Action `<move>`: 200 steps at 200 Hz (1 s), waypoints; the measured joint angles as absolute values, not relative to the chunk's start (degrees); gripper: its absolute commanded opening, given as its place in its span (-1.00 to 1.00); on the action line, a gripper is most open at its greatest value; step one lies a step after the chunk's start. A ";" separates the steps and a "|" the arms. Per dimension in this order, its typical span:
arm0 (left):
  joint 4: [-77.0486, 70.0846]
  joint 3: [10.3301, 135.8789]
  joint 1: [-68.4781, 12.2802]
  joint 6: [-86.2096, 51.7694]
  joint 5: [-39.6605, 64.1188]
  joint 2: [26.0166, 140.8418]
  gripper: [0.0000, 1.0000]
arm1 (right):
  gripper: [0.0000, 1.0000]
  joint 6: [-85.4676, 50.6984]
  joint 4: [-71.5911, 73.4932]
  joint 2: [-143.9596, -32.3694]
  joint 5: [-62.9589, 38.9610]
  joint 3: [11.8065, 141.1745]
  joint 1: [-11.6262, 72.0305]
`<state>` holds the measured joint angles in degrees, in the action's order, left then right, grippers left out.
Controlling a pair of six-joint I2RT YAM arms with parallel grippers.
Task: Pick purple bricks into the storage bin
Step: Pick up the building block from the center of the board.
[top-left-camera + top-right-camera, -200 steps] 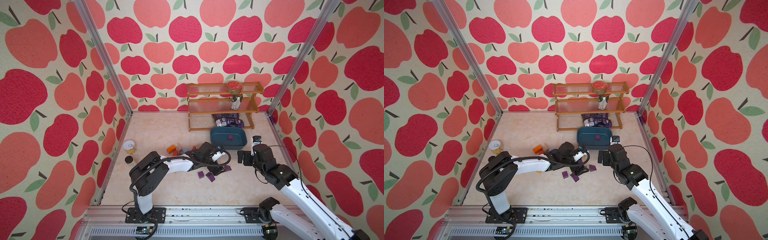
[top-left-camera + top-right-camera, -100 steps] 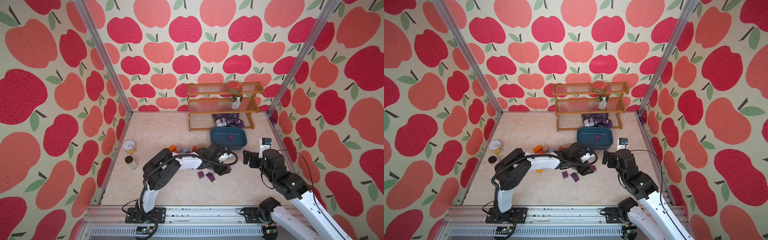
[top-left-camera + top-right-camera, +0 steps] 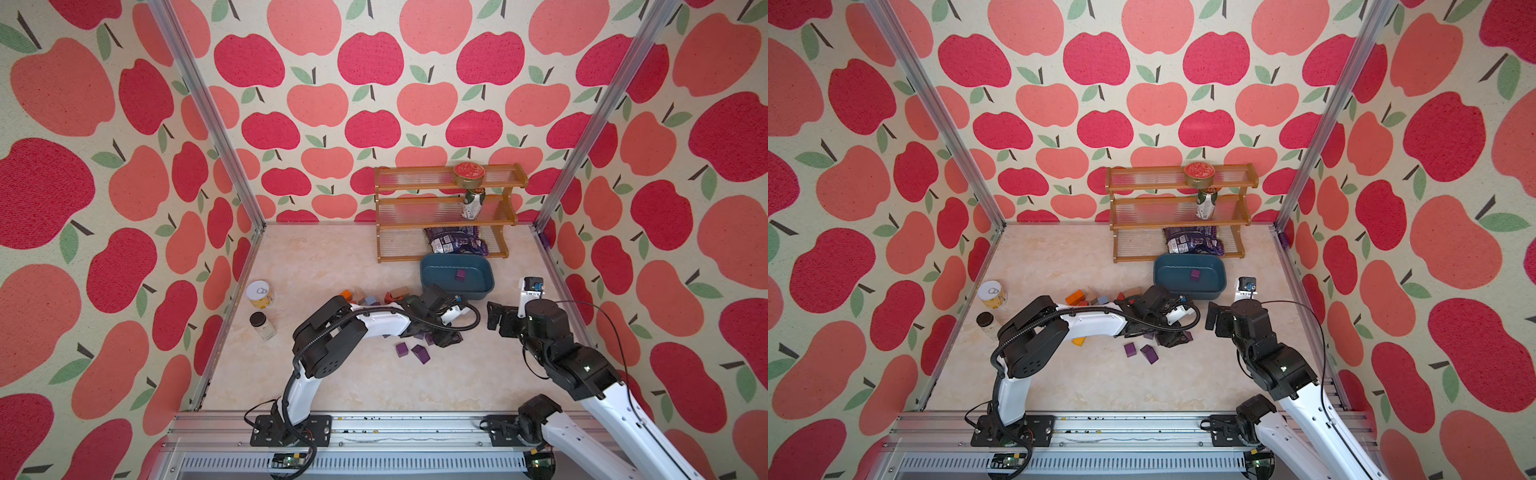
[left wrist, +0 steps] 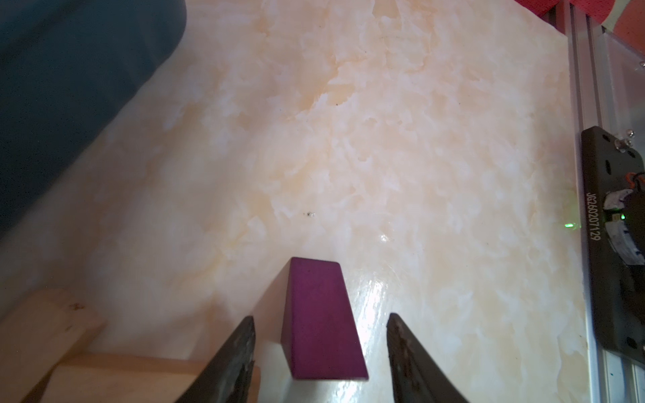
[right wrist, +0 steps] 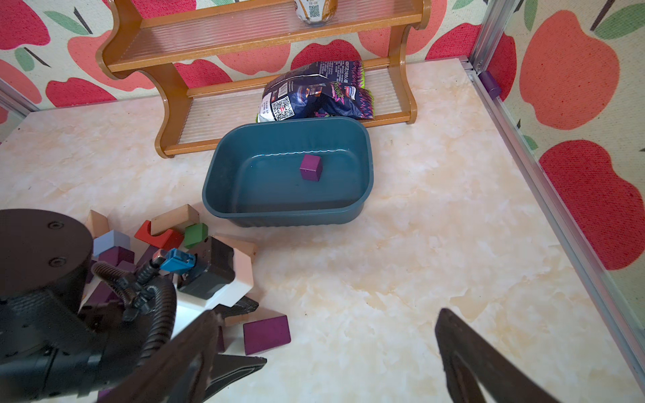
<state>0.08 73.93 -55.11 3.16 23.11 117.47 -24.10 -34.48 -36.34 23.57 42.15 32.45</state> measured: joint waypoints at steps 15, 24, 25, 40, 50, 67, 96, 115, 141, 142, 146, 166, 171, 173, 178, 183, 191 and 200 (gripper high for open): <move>0.49 74.43 -55.16 3.33 22.94 118.17 -0.06 | 0.99 -24.10 -34.52 -36.34 23.59 42.15 32.45; 0.78 75.00 -55.18 3.51 22.92 118.78 -0.06 | 0.99 -24.10 -34.63 -36.32 23.62 42.15 32.45; 0.80 75.05 -55.18 3.53 22.92 118.85 -0.06 | 0.98 -24.10 -34.63 -36.32 23.64 42.15 32.45; 1.08 75.85 -55.22 3.64 22.94 119.74 -0.07 | 0.99 -24.10 -34.68 -36.25 23.94 42.13 32.45; 1.13 76.03 -55.29 3.73 22.92 120.09 -0.19 | 0.99 -24.08 -34.65 -36.23 24.03 42.09 32.45; 1.54 76.07 -55.37 3.88 22.85 120.29 -0.44 | 0.98 -24.08 -34.72 -36.23 24.21 42.02 32.45; 2.00 77.69 -55.37 4.01 22.61 120.57 -0.68 | 0.99 -24.10 -34.87 -36.23 24.53 41.60 32.45; 2.24 77.97 -55.37 4.03 22.28 120.79 -0.72 | 0.99 -24.10 -34.87 -36.23 24.62 41.34 32.45; 2.48 77.97 -55.40 4.05 21.43 120.79 -0.76 | 0.99 -24.10 -34.87 -36.23 24.64 41.32 32.45; 2.48 77.97 -55.40 4.03 21.41 120.79 -0.76 | 0.98 -24.10 -34.87 -36.21 24.64 41.32 32.45; 2.48 77.97 -55.42 4.05 21.19 120.79 -0.76 | 0.99 -24.10 -34.87 -36.21 24.64 41.32 32.45; 2.48 77.97 -55.44 4.05 19.92 120.70 -0.83 | 0.99 -24.10 -34.85 -35.90 24.71 41.30 32.45; 2.52 77.97 -55.44 4.05 19.66 120.64 -0.83 | 0.98 -24.10 -34.81 -35.79 24.84 41.23 32.45; 2.55 77.97 -55.44 4.03 19.57 120.62 -0.83 | 0.98 -24.10 -34.79 -35.70 24.86 41.17 32.45; 2.66 77.97 -55.44 4.05 19.18 120.51 -0.85 | 0.99 -24.10 -34.57 -35.48 24.97 40.88 32.45; 2.87 77.97 -55.44 4.05 18.74 120.40 -0.86 | 0.99 -24.10 -34.41 -35.27 25.04 40.56 32.45; 3.66 78.28 -55.42 4.12 18.17 120.25 -0.87 | 0.99 -24.12 -34.35 -34.89 25.06 39.88 32.45; 4.64 78.94 -55.42 4.29 17.12 120.22 -0.88 | 0.99 -24.12 -34.20 -34.48 25.06 39.09 32.45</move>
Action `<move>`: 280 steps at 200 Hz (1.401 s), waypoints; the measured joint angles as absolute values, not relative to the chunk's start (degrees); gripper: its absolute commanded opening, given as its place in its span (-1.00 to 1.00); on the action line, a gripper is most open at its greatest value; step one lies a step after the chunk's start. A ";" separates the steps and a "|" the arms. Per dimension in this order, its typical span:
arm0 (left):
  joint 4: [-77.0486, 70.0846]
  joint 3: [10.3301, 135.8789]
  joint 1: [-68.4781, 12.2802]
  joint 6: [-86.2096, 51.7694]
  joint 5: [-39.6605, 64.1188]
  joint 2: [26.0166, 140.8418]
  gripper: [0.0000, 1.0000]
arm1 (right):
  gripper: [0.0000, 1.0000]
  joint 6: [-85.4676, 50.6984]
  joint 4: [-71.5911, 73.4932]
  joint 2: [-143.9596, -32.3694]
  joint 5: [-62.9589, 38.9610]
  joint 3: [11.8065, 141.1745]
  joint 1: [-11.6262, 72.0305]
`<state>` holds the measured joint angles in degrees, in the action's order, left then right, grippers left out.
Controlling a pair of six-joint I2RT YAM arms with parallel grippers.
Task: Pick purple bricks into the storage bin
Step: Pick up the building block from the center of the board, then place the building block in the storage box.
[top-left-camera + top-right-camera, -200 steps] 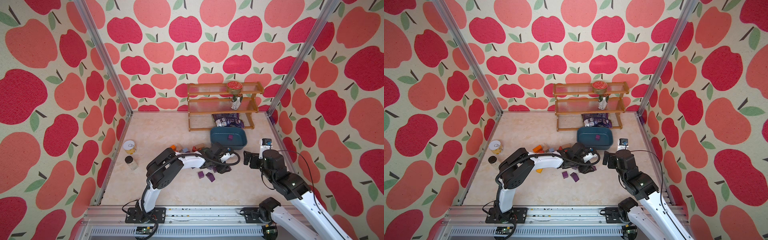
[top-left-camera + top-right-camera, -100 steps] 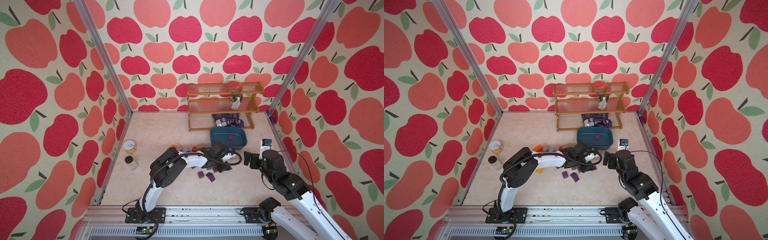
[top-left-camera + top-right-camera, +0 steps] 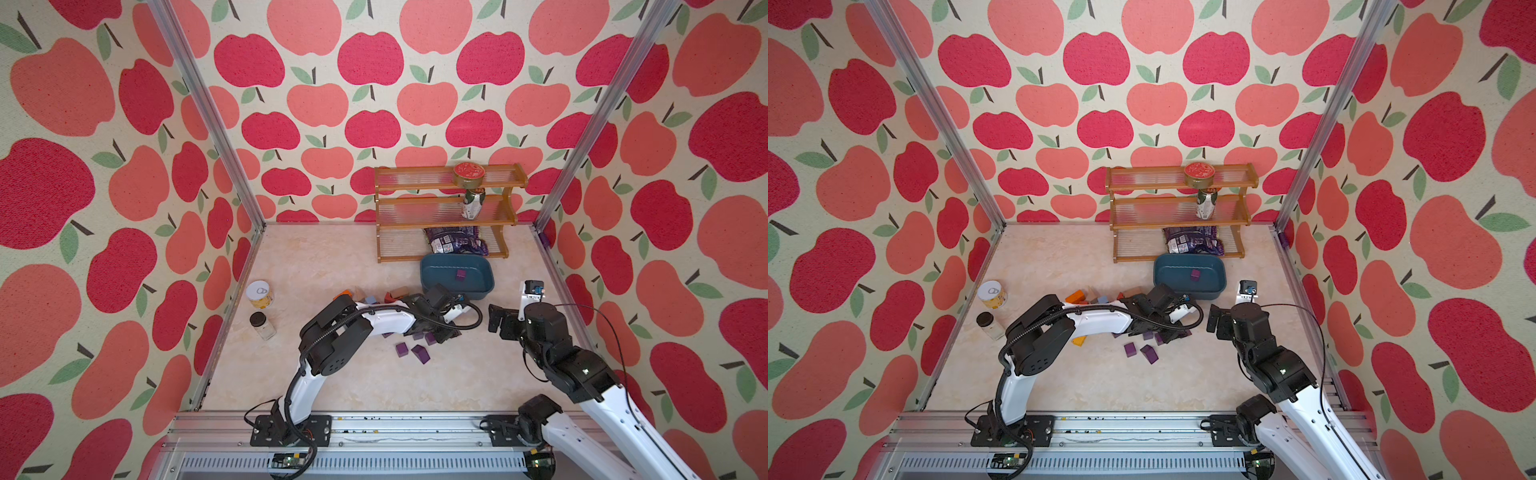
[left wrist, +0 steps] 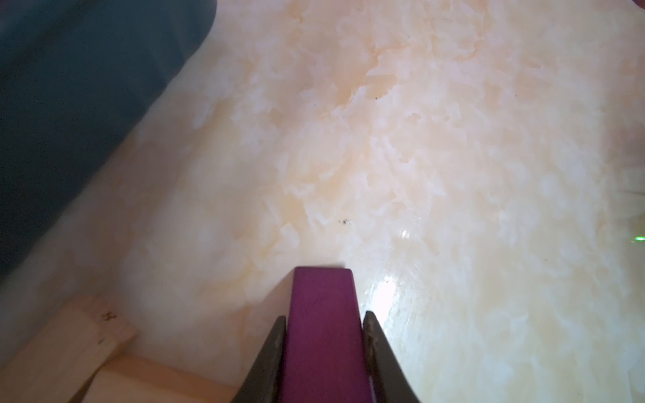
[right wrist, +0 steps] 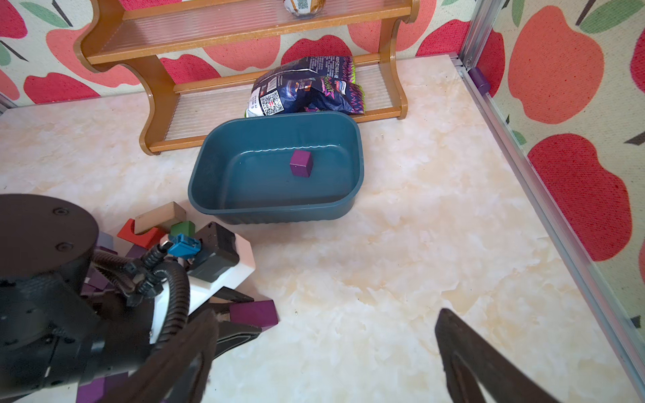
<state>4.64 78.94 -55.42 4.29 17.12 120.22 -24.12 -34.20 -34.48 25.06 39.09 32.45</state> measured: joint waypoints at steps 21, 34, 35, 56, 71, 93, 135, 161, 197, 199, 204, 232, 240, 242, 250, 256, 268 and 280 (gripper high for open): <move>6.33 80.77 -55.20 4.51 15.18 120.05 -0.88 | 0.98 -24.16 -33.98 -34.24 25.06 37.71 32.45; 7.09 81.65 -54.85 4.64 14.57 119.55 -0.88 | 0.99 -24.40 -33.93 -34.15 25.08 37.10 32.45; 7.18 81.73 -54.81 4.64 14.48 119.48 -0.88 | 0.98 -24.43 -33.93 -34.13 25.08 37.06 32.45; 7.70 82.96 -53.71 4.67 13.91 118.37 -0.87 | 0.98 -25.04 -33.15 -33.71 25.04 35.83 32.45; 8.05 83.90 -52.62 4.69 13.74 117.43 -0.87 | 0.99 -25.39 -32.91 -33.54 25.04 35.27 32.42; 8.40 85.38 -51.27 4.97 13.41 116.44 -0.87 | 0.99 -25.89 -32.60 -33.45 25.04 34.79 32.42; 10.59 89.95 -49.63 6.15 13.26 116.14 -0.86 | 0.98 -27.33 -31.14 -31.68 24.56 32.29 32.23; 12.25 93.82 -48.73 7.25 12.84 116.16 -0.85 | 0.99 -28.25 -30.26 -30.26 23.83 30.00 32.23; 13.52 100.51 -46.13 7.66 12.88 117.99 -0.84 | 0.99 -28.91 -30.06 -29.85 23.40 29.19 32.23; 13.50 100.68 -46.02 7.68 12.88 118.15 -0.84 | 0.99 -28.95 -30.06 -29.80 23.33 29.19 32.23; 13.54 101.47 -45.58 7.70 12.86 118.83 -0.84 | 0.99 -29.06 -30.04 -29.61 23.29 29.15 32.23; 14.79 105.82 -43.86 8.43 12.71 124.31 -0.84 | 0.98 -29.52 -30.00 -28.18 23.22 27.92 32.23; 15.27 107.02 -43.59 8.60 12.43 126.30 -0.84 | 0.99 -29.69 -30.00 -27.81 23.09 27.44 32.23; 15.44 107.31 -43.57 8.64 12.40 126.76 -0.84 | 0.99 -29.74 -30.00 -27.73 23.07 27.31 32.23; 16.32 108.44 -43.46 8.82 12.36 128.64 -0.84 | 0.99 -29.85 -30.00 -27.40 23.00 26.81 32.23; 16.86 109.08 -43.46 8.97 12.25 129.84 -0.84 | 0.99 -29.95 -30.00 -27.22 22.96 26.52 32.23; 17.89 109.86 -43.46 9.17 12.16 131.90 -0.84 | 0.99 -30.13 -30.02 -26.94 22.85 26.09 32.23; 18.50 110.54 -43.46 9.19 12.19 133.45 -0.83 | 0.99 -30.17 -30.02 -26.72 22.83 25.78 32.23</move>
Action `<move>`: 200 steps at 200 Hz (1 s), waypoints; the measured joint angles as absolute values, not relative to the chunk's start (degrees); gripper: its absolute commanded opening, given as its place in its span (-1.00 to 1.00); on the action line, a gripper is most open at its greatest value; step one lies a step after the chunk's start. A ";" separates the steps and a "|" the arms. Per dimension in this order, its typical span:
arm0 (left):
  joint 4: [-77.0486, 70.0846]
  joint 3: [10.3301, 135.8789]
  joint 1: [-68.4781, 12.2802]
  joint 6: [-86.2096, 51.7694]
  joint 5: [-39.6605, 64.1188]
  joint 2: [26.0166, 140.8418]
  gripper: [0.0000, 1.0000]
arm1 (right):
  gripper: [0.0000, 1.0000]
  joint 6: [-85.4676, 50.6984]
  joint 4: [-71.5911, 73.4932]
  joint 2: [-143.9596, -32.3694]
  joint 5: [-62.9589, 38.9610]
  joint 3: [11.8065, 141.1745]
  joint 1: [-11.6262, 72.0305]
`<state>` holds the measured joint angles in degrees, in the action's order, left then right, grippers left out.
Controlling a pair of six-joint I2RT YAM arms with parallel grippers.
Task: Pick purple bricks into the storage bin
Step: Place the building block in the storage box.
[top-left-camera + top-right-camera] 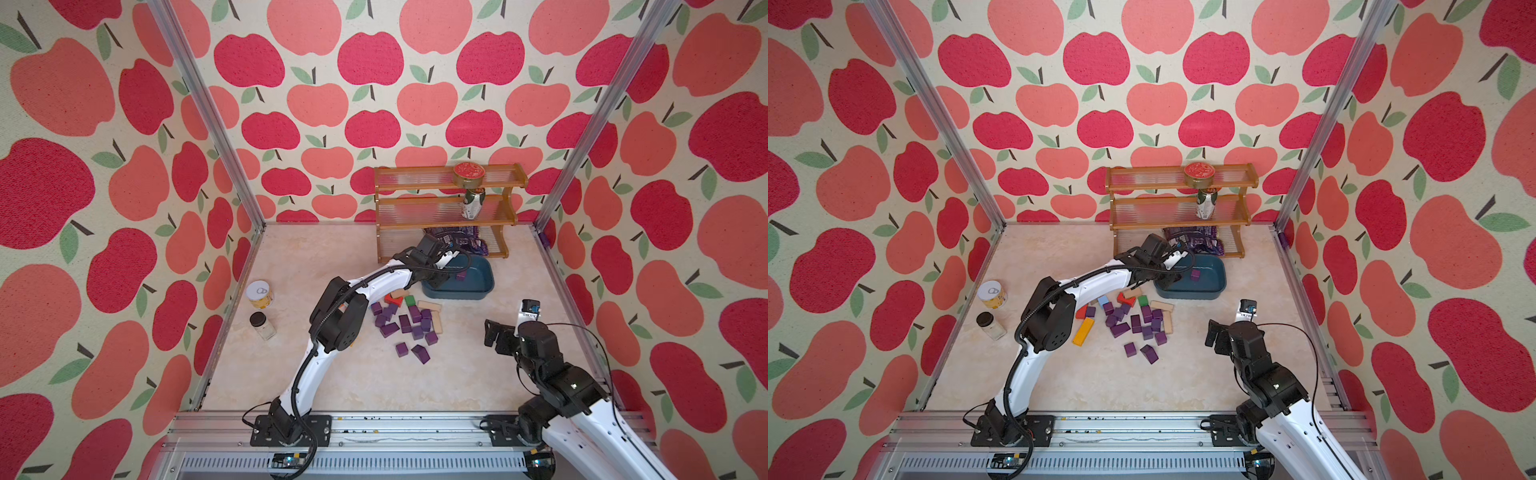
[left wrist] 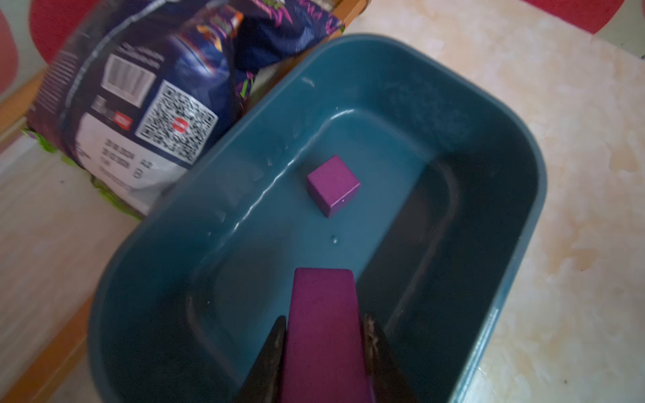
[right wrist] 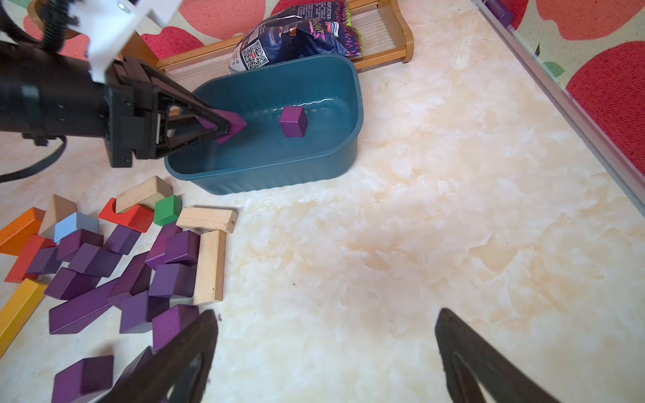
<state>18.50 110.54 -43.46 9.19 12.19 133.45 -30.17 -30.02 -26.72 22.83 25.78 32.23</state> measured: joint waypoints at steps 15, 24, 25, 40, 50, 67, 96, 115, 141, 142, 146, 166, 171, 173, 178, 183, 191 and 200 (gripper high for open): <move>19.27 111.18 -43.29 9.15 12.45 134.85 -0.83 | 0.99 -30.20 -30.00 -26.61 22.83 25.41 32.23; 19.99 112.20 -43.18 9.15 12.45 135.57 -0.79 | 0.99 -30.26 -29.95 -26.61 22.83 25.23 32.23; 20.03 112.29 -43.16 9.13 12.45 135.63 -0.78 | 0.98 -30.26 -29.95 -26.61 22.81 25.17 32.23; 20.43 114.19 -42.81 9.08 12.40 136.73 -0.58 | 0.99 -30.35 -29.76 -26.61 22.83 24.80 32.23; 20.43 114.85 -42.54 8.95 12.34 136.97 -0.41 | 0.99 -30.35 -29.69 -26.63 22.83 24.62 32.23; 20.40 115.13 -42.28 8.95 11.70 136.99 -0.25 | 0.98 -30.35 -29.58 -26.63 22.83 24.60 32.23; 20.32 115.13 -42.09 8.67 10.76 136.99 -0.08 | 0.98 -30.33 -29.36 -26.61 22.72 24.49 32.23; 19.49 114.89 -42.09 8.69 10.68 136.84 0.02 | 0.99 -30.30 -29.12 -26.50 22.39 24.34 32.23; 18.59 113.86 -42.17 8.62 10.22 136.20 0.05 | 0.98 -30.30 -28.36 -26.02 22.37 23.86 32.23; 18.57 113.82 -42.17 8.60 10.22 136.18 0.05 | 0.99 -30.28 -28.34 -26.02 22.37 23.86 32.23; 18.44 113.58 -42.26 8.60 10.15 136.05 0.07 | 0.99 -30.28 -28.25 -25.98 22.35 23.75 32.23; 17.54 111.66 -42.48 8.58 9.67 134.41 0.18 | 0.98 -30.28 -27.97 -25.98 21.96 23.42 32.23; 17.32 111.00 -42.57 8.56 9.52 133.78 0.20 | 0.99 -30.28 -27.92 -25.93 21.91 23.31 32.23; 17.28 110.85 -42.59 8.58 9.45 133.60 0.20 | 0.99 -30.28 -27.92 -25.93 21.82 23.29 32.23; 17.04 110.24 -42.68 8.56 9.37 132.97 0.23 | 0.99 -30.28 -27.92 -25.91 21.67 23.20 32.23; 16.67 109.62 -42.78 8.51 9.30 132.33 0.24 | 0.99 -30.26 -27.92 -25.85 21.32 23.14 32.23; 16.14 108.55 -42.96 8.51 8.88 131.09 0.28 | 0.99 -30.22 -27.90 -25.69 20.84 23.03 32.23; 15.57 107.50 -43.07 8.51 8.34 129.67 0.32 | 0.99 -30.11 -27.83 -25.32 20.18 22.90 32.23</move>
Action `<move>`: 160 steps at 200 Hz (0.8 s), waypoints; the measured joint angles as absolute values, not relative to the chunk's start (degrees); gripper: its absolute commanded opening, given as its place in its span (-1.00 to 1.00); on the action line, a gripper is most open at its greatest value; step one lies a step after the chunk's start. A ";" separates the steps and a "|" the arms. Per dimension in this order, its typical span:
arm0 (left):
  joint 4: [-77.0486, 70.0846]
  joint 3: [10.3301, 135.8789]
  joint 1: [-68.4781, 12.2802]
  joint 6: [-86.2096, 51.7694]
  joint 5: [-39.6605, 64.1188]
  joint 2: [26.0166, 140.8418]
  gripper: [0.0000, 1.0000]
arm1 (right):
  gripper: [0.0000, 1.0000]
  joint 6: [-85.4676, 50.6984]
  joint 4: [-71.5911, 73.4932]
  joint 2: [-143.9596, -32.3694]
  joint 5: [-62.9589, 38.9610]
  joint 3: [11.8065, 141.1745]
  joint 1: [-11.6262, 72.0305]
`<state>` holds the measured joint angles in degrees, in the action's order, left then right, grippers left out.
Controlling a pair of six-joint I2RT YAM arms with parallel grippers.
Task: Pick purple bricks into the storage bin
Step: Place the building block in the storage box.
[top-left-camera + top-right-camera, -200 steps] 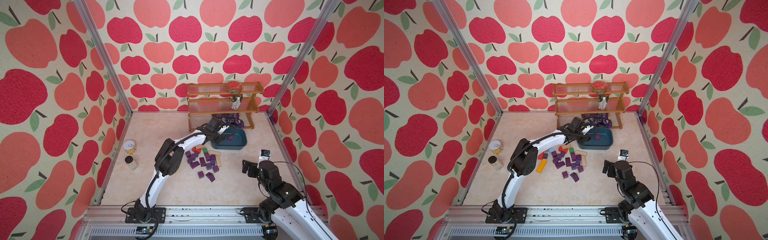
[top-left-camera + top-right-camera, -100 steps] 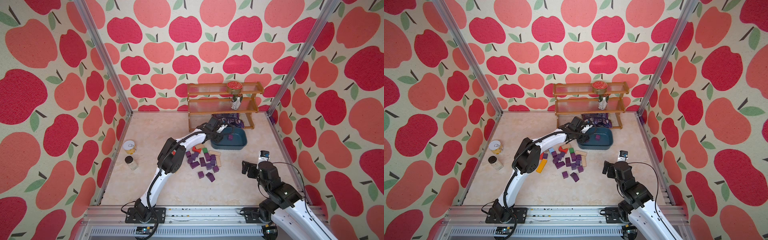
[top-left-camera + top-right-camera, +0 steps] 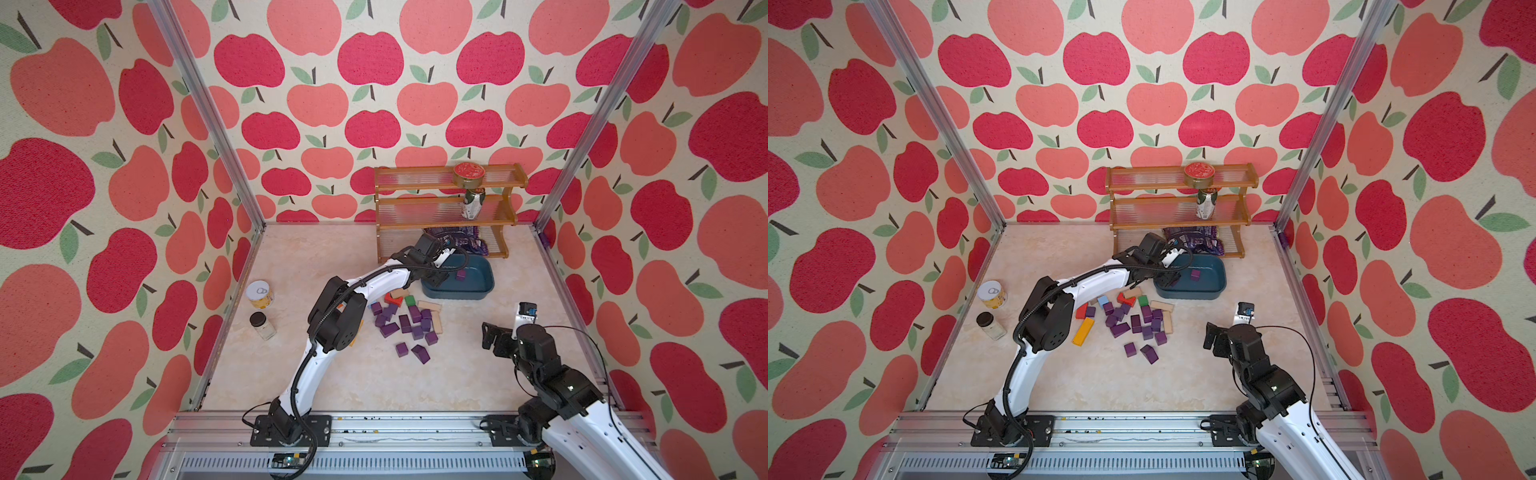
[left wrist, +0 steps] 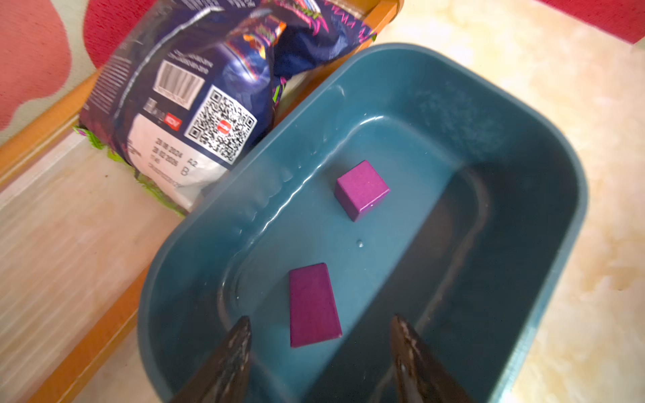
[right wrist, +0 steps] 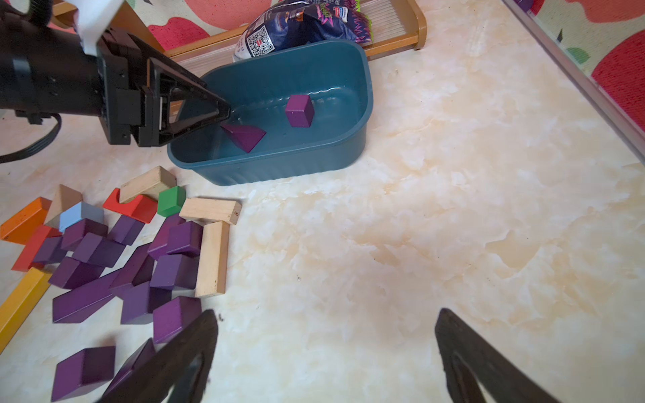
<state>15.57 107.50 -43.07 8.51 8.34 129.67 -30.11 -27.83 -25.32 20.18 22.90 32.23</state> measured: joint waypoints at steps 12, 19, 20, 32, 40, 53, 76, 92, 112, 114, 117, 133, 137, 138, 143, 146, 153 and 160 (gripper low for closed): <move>14.39 106.06 -43.27 8.29 7.77 127.66 0.38 | 0.98 -30.04 -27.68 -24.88 19.35 22.76 32.23; 13.87 105.32 -43.38 8.10 7.49 126.52 0.40 | 0.98 -29.93 -27.44 -24.67 19.03 22.68 32.23; 13.78 105.16 -43.38 8.10 7.38 126.23 0.40 | 0.99 -29.93 -27.42 -24.62 18.94 22.68 32.23; 13.26 104.14 -43.53 7.84 6.83 124.25 0.50 | 0.99 -29.91 -27.40 -24.47 18.48 22.68 32.23; 13.19 103.59 -43.57 7.51 6.57 122.87 0.52 | 0.99 -29.89 -27.40 -24.47 18.28 22.68 32.23; 13.06 102.74 -43.81 6.92 6.28 120.64 0.70 | 0.99 -29.91 -27.42 -24.47 18.00 22.61 32.23; 12.49 100.53 -44.36 5.72 5.43 116.14 0.99 | 0.98 -29.93 -27.46 -24.49 17.41 22.59 32.23; 11.92 98.63 -44.97 5.23 4.89 113.01 0.99 | 0.99 -29.95 -27.55 -24.49 17.12 22.59 32.23; 11.11 96.29 -45.84 4.78 4.23 109.73 0.99 | 0.99 -29.93 -28.01 -24.49 16.78 22.59 32.23; 11.05 96.03 -45.93 4.69 4.19 109.34 0.99 | 0.98 -29.93 -28.08 -24.49 16.71 22.59 32.23; 10.85 95.53 -46.06 4.51 3.92 108.86 0.99 | 0.99 -29.93 -28.14 -24.49 16.53 22.59 32.23; 10.15 92.99 -46.76 4.14 2.79 106.17 0.99 | 0.99 -29.91 -28.12 -24.49 15.42 22.59 32.23; 9.85 92.12 -46.94 4.05 2.39 105.34 0.99 | 0.99 -29.93 -28.10 -24.49 14.98 22.59 32.23; 9.80 91.96 -46.98 4.03 2.31 105.23 0.99 | 0.99 -29.93 -28.10 -24.49 14.85 22.59 32.23; 9.41 90.61 -47.20 3.92 1.80 104.03 0.99 | 0.98 -29.93 -28.01 -24.49 14.35 22.59 32.23; 9.32 89.95 -47.31 3.90 1.63 103.39 0.99 | 0.99 -29.93 -27.94 -24.51 14.11 22.59 32.23; 8.93 88.20 -47.53 3.77 0.91 101.86 0.99 | 0.99 -29.93 -27.73 -24.58 13.32 22.59 32.23; 8.36 86.32 -47.68 3.68 0.25 100.20 0.99 | 0.99 -29.93 -27.42 -24.75 12.53 22.57 32.23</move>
